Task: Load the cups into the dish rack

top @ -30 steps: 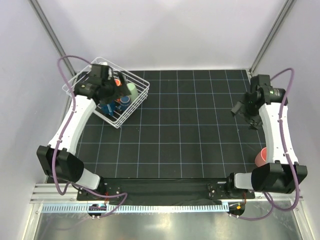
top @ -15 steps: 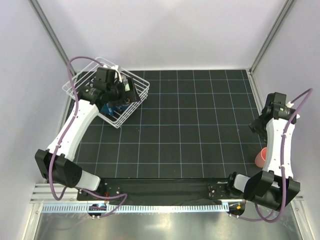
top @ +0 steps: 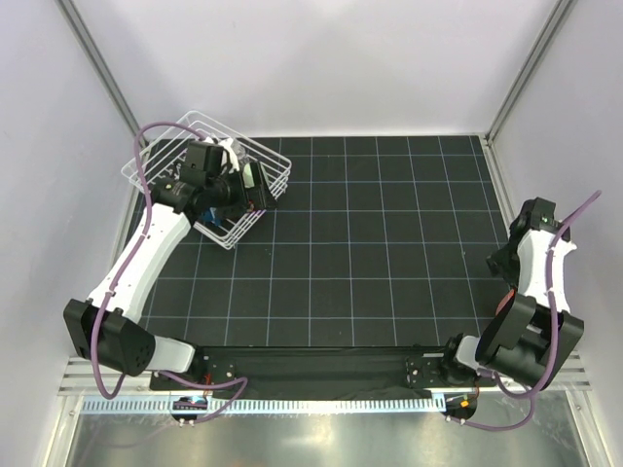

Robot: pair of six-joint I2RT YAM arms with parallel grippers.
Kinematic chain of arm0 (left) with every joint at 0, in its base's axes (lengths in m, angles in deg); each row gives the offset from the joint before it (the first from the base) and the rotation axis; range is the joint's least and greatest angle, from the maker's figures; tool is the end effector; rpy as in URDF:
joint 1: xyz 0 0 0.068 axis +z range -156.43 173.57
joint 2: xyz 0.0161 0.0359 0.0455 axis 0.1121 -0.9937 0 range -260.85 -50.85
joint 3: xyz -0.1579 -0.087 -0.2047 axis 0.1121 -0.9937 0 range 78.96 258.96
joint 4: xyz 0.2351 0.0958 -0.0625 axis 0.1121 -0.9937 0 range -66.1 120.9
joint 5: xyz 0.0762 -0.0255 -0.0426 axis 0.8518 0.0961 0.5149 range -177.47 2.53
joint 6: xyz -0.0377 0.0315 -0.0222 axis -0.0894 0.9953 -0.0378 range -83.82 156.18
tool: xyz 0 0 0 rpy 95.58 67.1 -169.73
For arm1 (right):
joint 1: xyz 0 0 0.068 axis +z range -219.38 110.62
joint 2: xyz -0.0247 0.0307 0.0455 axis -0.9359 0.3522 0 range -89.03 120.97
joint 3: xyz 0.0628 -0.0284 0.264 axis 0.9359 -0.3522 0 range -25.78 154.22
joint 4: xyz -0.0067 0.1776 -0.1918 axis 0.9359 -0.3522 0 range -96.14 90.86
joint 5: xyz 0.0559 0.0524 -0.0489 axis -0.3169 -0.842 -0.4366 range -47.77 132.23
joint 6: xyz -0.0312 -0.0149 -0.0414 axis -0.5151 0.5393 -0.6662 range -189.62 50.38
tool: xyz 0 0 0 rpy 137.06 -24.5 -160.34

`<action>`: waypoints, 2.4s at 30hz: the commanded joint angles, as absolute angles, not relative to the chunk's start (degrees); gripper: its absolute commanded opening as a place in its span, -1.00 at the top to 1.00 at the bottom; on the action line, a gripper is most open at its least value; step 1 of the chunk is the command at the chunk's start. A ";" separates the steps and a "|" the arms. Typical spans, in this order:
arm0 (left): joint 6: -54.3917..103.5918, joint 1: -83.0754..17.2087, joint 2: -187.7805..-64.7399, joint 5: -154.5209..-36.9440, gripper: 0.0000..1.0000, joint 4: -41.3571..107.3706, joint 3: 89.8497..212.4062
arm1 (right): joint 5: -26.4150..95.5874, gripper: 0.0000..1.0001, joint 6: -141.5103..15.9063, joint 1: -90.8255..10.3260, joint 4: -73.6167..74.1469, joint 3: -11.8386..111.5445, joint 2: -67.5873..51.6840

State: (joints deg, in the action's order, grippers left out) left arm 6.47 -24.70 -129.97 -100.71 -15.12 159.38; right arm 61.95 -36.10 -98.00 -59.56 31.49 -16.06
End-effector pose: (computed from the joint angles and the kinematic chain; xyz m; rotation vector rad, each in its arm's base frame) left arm 0.2738 -0.0988 0.3618 -0.1251 2.4257 -0.6688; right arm 0.1879 -0.1161 0.2530 1.5213 2.4081 -0.4797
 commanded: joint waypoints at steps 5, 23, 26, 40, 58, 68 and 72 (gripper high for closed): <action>5.51 -24.63 -127.23 -103.03 -0.91 -12.78 158.76 | 60.77 -0.29 -36.31 -98.29 -53.81 28.36 -15.03; -6.79 -24.63 -130.22 -119.02 -0.97 -1.36 153.05 | 23.56 0.92 -39.92 -90.92 -42.15 26.69 -26.36; -8.55 -24.71 -130.04 -120.08 -0.99 1.97 152.26 | 11.88 0.92 -36.85 -83.29 -36.34 28.35 -26.81; -16.38 -25.50 -129.60 -134.05 -0.99 20.26 151.03 | -15.07 0.92 -13.55 -58.57 -5.93 42.60 -19.69; -31.49 -31.48 -129.60 -140.91 -1.00 46.89 147.87 | -17.36 0.92 2.54 -53.65 19.92 38.03 -17.76; -33.16 -32.36 -130.48 -141.26 -0.31 47.51 148.57 | -17.89 0.92 3.51 -51.89 20.99 37.77 -16.61; -34.13 -32.36 -131.45 -141.96 0.92 48.31 148.74 | -17.36 0.35 1.58 -51.89 18.36 37.15 -17.22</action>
